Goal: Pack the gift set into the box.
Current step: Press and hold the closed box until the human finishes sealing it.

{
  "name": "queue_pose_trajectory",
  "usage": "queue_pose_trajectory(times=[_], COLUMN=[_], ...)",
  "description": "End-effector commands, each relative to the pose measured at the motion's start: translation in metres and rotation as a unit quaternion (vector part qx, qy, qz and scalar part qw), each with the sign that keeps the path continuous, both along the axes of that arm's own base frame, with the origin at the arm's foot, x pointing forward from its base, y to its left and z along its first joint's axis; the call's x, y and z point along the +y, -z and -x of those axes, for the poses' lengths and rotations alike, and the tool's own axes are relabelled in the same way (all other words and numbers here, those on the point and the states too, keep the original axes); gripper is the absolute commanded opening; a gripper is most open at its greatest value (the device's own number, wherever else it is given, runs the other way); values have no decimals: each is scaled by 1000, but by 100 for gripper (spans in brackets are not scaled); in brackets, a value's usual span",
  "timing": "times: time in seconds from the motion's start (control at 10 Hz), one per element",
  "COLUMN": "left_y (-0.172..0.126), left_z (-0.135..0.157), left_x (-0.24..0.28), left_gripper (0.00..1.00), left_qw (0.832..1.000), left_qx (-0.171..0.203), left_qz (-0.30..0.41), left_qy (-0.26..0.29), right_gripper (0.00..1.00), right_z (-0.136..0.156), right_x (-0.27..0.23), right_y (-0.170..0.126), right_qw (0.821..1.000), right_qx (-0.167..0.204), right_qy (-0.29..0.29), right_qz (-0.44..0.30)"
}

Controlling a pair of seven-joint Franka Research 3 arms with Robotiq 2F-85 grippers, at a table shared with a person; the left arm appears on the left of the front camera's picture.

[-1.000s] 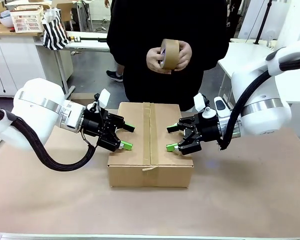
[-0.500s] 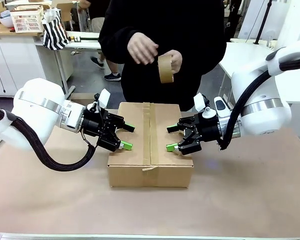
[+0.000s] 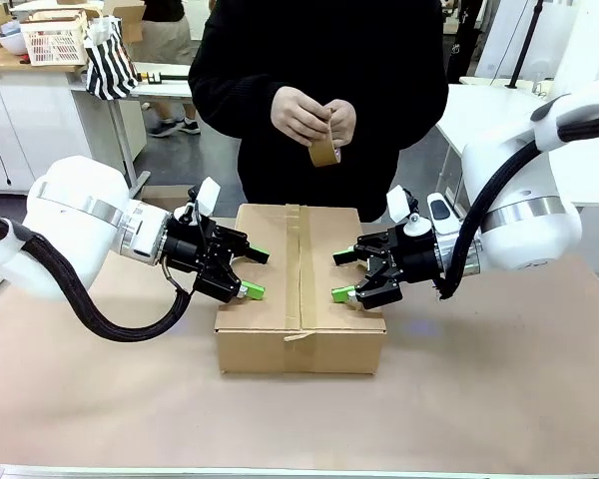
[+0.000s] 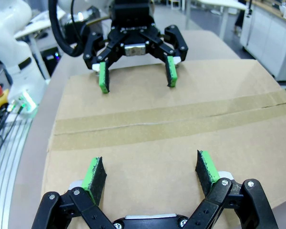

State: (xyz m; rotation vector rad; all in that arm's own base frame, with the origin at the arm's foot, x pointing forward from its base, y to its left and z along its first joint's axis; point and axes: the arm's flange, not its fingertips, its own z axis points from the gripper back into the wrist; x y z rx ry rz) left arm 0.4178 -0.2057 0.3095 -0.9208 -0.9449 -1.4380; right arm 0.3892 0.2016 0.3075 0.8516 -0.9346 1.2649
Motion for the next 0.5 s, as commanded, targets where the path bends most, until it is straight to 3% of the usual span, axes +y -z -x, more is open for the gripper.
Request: queue_pose_trajectory(times=[0.0, 0.4], left_y=[1, 1], left_z=[0, 0], left_x=[1, 1], left_gripper=[100, 100], left_qw=[1000, 1000], left_qx=[8, 8], left_qz=[3, 3], left_qy=[-2, -2], right_gripper=[100, 100], right_z=[1, 1], right_x=[1, 1], right_y=[1, 1], right_qw=[1000, 1000], right_qx=[-12, -12], right_qy=[-3, -3], right_qz=[5, 5])
